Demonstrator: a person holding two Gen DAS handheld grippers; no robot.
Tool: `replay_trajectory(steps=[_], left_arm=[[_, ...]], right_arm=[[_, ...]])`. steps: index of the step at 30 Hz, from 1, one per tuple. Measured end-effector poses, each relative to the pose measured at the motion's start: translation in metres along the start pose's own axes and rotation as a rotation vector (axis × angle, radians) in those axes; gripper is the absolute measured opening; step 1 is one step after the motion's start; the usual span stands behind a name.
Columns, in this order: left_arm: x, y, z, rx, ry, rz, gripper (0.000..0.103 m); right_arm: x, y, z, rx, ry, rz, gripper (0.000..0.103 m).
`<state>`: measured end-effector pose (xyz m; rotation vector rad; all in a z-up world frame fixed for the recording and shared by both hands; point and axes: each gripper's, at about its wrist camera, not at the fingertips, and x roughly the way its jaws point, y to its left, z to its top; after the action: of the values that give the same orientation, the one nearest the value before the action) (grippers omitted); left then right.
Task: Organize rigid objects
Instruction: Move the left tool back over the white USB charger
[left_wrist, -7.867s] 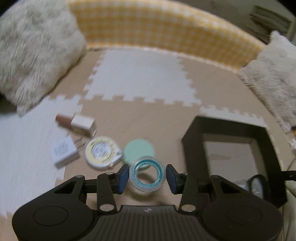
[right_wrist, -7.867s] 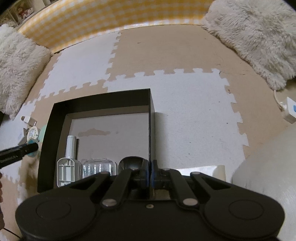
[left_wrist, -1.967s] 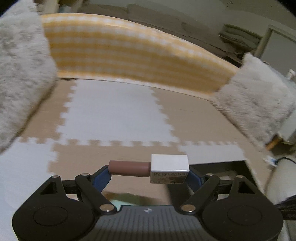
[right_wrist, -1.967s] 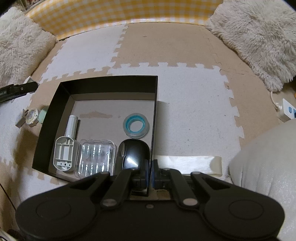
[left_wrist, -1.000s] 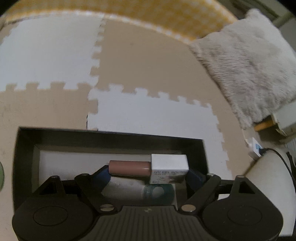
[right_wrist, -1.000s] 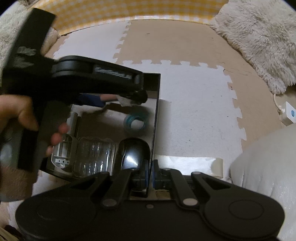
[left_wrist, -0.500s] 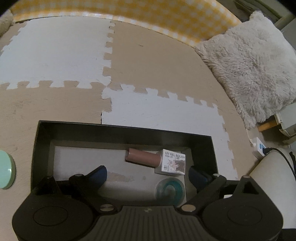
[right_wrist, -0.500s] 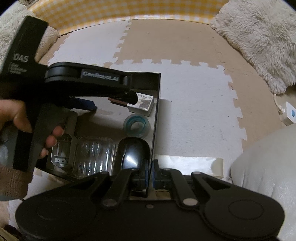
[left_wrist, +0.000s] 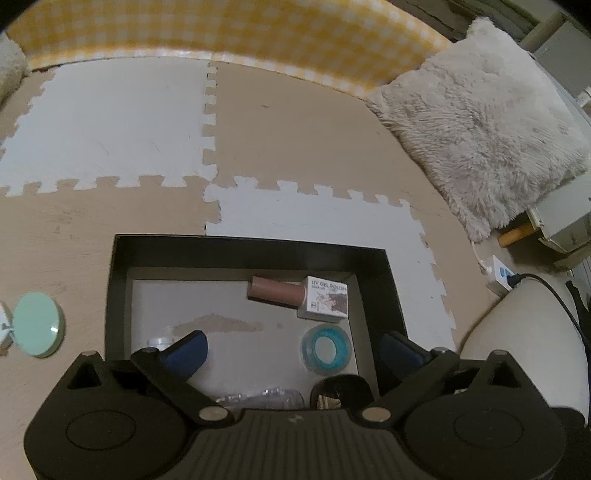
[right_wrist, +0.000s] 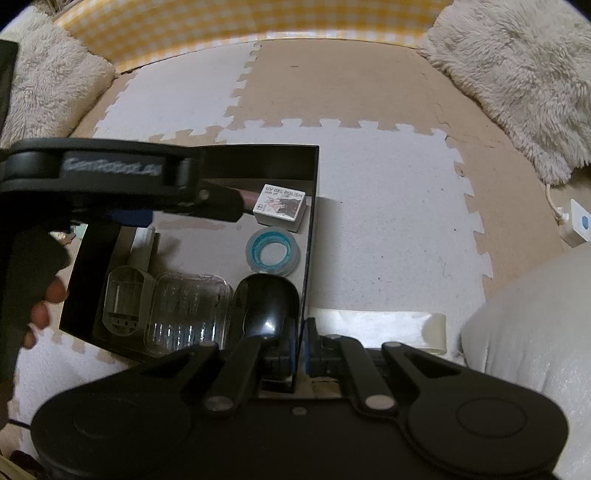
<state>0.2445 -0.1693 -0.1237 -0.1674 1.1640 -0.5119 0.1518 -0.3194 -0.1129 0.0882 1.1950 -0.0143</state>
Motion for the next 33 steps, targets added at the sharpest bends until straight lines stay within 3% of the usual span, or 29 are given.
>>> replay_trajectory(steps=[14,23,33], left_arm=[[-0.044,-0.005,-0.021,0.030,-0.024,-0.020,0.103],[-0.076,0.002,-0.029,0.021,-0.091,-0.024,0.103],[-0.107,0.053,-0.031,0.031,-0.167,0.097,0.103]], right_arm=[[0.000,0.001,-0.001,-0.008,-0.003,-0.005,0.005],[0.000,0.002,-0.002,-0.014,-0.003,-0.007,0.005],[-0.001,0.002,-0.002,-0.018,-0.004,-0.007,0.005]])
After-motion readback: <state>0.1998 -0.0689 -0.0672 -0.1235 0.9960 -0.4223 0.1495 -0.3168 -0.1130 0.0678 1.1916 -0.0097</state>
